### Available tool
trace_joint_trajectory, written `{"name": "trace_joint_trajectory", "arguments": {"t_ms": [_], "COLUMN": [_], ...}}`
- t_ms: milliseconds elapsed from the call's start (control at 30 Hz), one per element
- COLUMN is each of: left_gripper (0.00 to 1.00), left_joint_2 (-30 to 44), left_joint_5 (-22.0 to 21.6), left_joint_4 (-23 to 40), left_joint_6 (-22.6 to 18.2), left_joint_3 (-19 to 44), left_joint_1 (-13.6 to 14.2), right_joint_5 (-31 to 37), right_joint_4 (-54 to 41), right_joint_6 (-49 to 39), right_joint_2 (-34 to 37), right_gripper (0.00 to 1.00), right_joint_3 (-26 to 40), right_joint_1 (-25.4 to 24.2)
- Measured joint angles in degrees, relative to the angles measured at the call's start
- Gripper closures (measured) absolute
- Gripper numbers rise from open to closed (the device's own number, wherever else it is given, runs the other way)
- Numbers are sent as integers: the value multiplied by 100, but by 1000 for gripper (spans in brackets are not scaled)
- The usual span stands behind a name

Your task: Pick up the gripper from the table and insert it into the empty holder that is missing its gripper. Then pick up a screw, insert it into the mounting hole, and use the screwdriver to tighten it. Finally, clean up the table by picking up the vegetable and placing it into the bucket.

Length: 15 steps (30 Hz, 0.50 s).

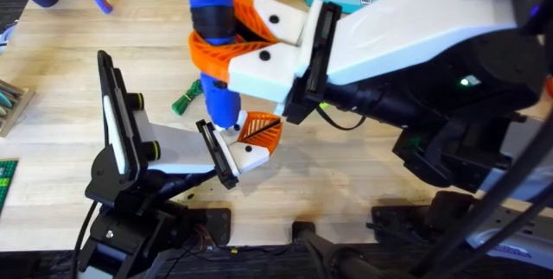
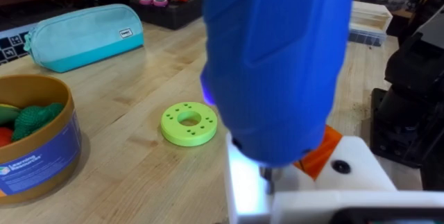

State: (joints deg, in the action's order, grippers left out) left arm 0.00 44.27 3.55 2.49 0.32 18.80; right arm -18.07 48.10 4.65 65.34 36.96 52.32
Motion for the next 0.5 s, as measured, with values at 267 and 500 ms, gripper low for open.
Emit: {"name": "trace_joint_trajectory", "arguments": {"t_ms": [267,500], "left_gripper": [990,990], "left_joint_2": [14,14], "left_joint_5": [4,3], "left_joint_4": [0,-2], "left_joint_6": [16,14], "left_joint_3": [0,0], "left_joint_1": [1,1], "right_joint_5": [43,69], "right_joint_4": [113,99], "right_joint_6": [5,-1], "right_joint_2": [23,-37], "right_gripper": [956,956], "right_joint_3": [1,-1], "right_joint_1": [-32,-186]}}
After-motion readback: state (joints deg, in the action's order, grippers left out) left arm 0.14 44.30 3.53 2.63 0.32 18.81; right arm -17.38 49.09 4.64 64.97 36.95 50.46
